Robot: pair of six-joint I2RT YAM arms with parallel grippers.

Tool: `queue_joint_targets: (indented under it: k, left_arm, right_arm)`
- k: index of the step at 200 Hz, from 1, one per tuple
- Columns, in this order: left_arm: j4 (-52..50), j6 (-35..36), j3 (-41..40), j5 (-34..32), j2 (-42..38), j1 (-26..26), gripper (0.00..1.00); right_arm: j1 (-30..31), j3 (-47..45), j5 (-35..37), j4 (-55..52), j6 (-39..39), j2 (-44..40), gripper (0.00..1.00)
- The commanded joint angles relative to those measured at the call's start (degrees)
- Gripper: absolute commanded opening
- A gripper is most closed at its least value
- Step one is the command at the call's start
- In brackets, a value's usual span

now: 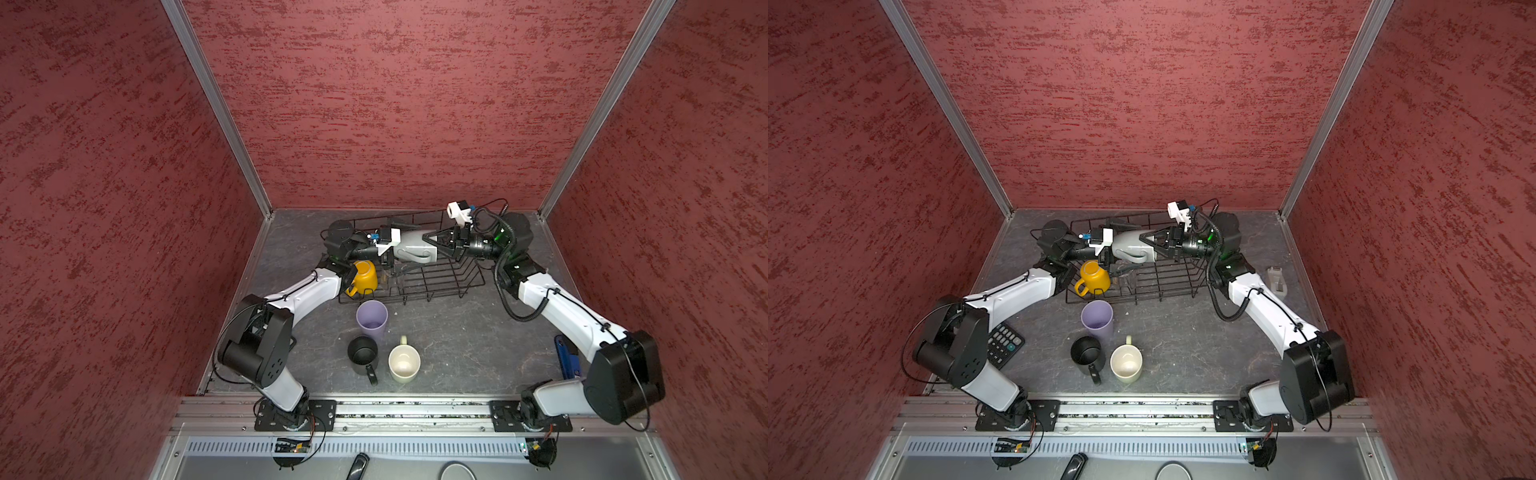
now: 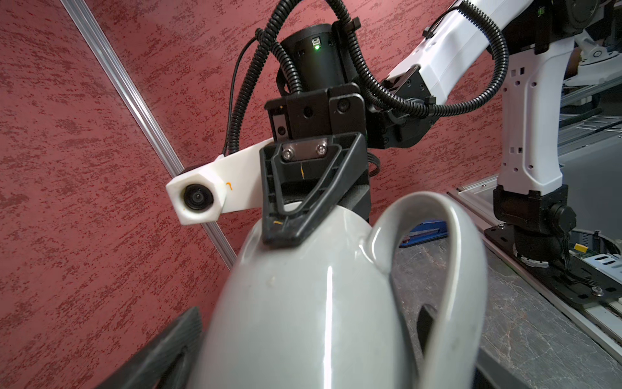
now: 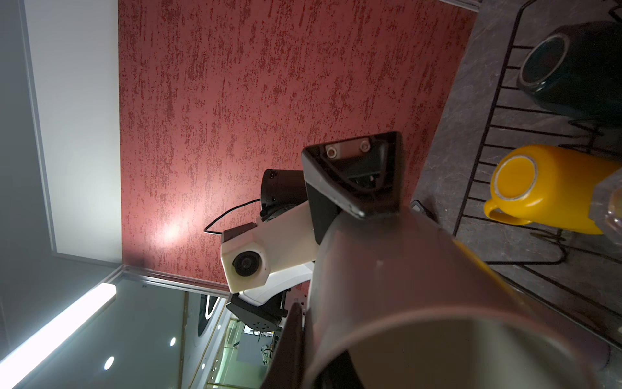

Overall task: Load cups into a dish rack
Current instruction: Place the cup upside down at the dish rack.

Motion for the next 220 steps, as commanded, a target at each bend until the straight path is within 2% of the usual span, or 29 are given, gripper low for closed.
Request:
queue_joint_targets:
  k: [1, 75, 176, 190, 208, 220]
  left_arm:
    - [1.1, -1.1, 1.2, 1.8, 0.6, -0.4, 0.98]
    - [0.7, -1.2, 1.6, 3.4, 1.1, -0.8, 0.90]
    - [-2.6, 0.6, 2.6, 2.1, 1.0, -1.0, 0.71]
    - [-2.8, 0.7, 2.6, 1.9, 1.0, -1.0, 0.64]
    - [-3.0, 0.8, 2.7, 1.6, 0.8, -1.0, 0.48]
    - [-3.0, 0.8, 2.6, 1.2, 0.6, -0.9, 0.44]
  right_arm:
    - [0.4, 0.3, -0.3, 7.0, 2.2, -0.2, 0.00]
    - [0.7, 0.1, -0.5, 9.5, 4.3, 0.5, 0.00]
    - [0.9, -0.5, -0.3, 11.0, 5.3, 0.4, 0.00]
    - [0.9, -0.6, -0.2, 11.0, 5.3, 0.4, 0.00]
    - [0.9, -0.6, -0.1, 11.2, 5.4, 0.3, 0.00]
    - [0.9, -0.6, 0.0, 11.2, 5.5, 0.3, 0.00]
